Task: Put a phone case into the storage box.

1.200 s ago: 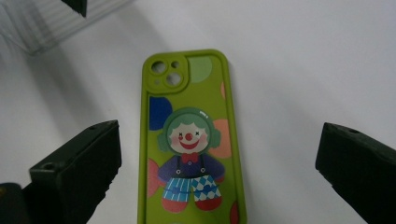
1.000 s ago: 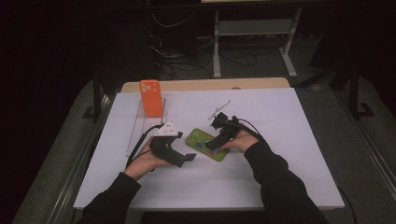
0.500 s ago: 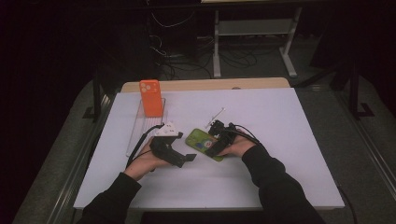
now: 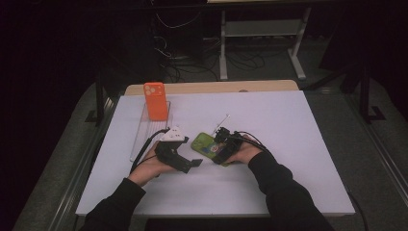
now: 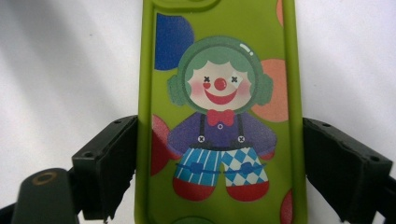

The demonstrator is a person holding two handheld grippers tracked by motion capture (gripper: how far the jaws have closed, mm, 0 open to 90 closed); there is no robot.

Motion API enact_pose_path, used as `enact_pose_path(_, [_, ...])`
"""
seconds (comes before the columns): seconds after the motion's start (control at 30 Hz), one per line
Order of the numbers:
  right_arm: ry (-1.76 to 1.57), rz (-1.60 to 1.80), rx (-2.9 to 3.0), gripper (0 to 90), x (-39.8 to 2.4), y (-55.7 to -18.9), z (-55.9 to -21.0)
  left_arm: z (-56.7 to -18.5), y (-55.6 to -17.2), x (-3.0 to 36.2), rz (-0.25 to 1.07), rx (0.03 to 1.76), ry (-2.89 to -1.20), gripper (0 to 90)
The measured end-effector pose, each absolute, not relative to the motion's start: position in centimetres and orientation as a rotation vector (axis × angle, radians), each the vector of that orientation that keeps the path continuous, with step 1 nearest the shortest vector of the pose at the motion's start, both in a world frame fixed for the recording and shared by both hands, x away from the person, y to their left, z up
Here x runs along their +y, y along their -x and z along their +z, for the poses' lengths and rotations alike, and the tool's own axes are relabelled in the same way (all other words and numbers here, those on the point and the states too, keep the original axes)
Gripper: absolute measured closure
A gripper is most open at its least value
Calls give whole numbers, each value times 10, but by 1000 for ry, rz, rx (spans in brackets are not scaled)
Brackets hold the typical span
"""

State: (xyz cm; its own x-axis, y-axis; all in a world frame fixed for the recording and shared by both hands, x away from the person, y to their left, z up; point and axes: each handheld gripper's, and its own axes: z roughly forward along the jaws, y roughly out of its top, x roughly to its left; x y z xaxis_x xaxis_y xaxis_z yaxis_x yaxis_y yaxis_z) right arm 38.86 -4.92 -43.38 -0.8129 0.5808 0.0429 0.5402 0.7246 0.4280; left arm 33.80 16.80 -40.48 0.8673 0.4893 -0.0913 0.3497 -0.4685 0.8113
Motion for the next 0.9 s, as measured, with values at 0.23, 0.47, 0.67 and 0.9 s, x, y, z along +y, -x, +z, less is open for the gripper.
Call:
enact_pose_path(0.23, [-907, 636, 2814, 137, -47, -385, -435, -404, -337, 168, 186, 610, -2115, 0])
enact_pose_path(0.47, [-913, 634, 2797, 152, -48, -384, -435, -405, -338, 168, 190, 599, -2120, 0])
enact_pose_path(0.67, [-923, 662, 2820, 155, -52, -386, -432, -405, -338, 168, 194, 591, -2131, 0])
enact_pose_path(0.9, [-909, 723, 2776, 155, -75, -390, -415, -404, -338, 168, 192, 584, -2133, 0])
